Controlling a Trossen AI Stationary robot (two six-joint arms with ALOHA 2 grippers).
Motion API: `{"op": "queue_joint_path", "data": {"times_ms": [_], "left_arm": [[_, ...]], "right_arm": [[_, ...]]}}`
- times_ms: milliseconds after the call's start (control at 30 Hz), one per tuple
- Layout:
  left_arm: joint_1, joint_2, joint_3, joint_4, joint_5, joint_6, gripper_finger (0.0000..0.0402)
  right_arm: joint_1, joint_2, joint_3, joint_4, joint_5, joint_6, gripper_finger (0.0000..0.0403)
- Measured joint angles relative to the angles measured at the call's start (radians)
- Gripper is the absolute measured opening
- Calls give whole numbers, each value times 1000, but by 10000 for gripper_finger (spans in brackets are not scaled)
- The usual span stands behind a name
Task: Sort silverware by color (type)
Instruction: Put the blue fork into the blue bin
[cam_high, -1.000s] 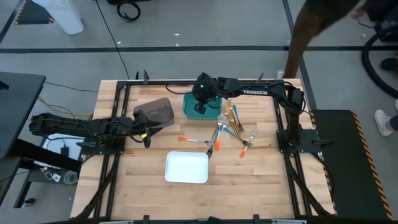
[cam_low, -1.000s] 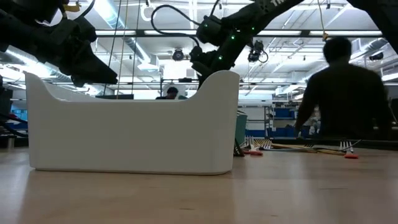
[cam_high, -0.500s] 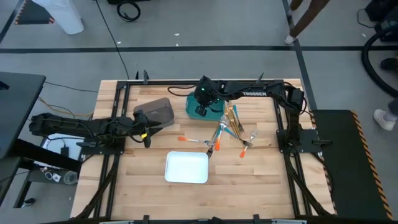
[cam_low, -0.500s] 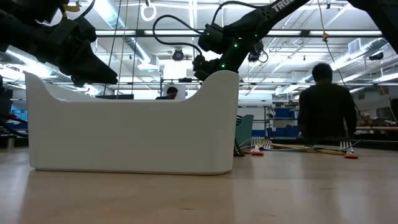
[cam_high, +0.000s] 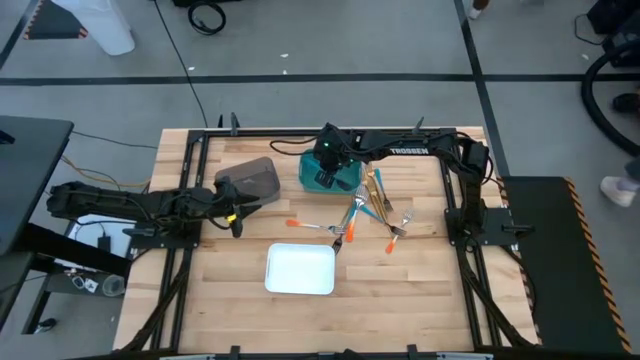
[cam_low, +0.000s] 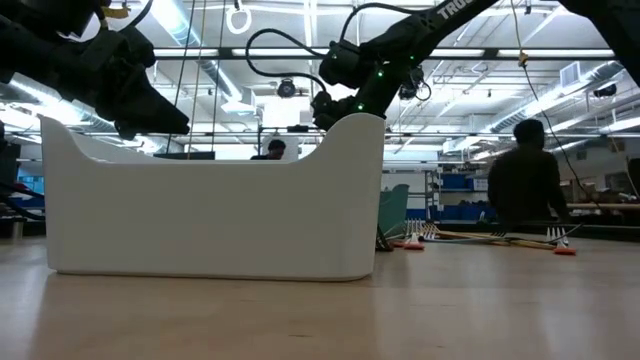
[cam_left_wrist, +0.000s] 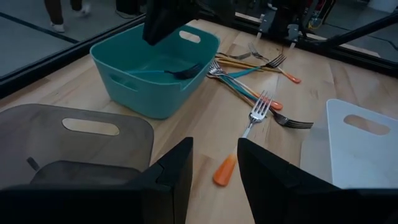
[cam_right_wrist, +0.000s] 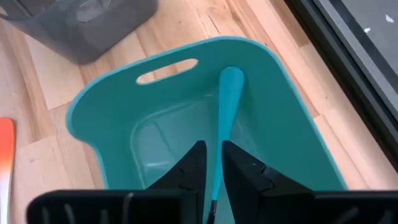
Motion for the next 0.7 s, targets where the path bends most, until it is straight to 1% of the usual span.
{"op": "queue_joint_path", "data": {"times_ms": [233,700], "left_arm": [[0,0,0,0,0,0,134],[0,0,0,1,0,-8,134]], "right_arm": [[11,-1,75,-77,7,0,75],[96,-1,83,-113,4,32,75]]}}
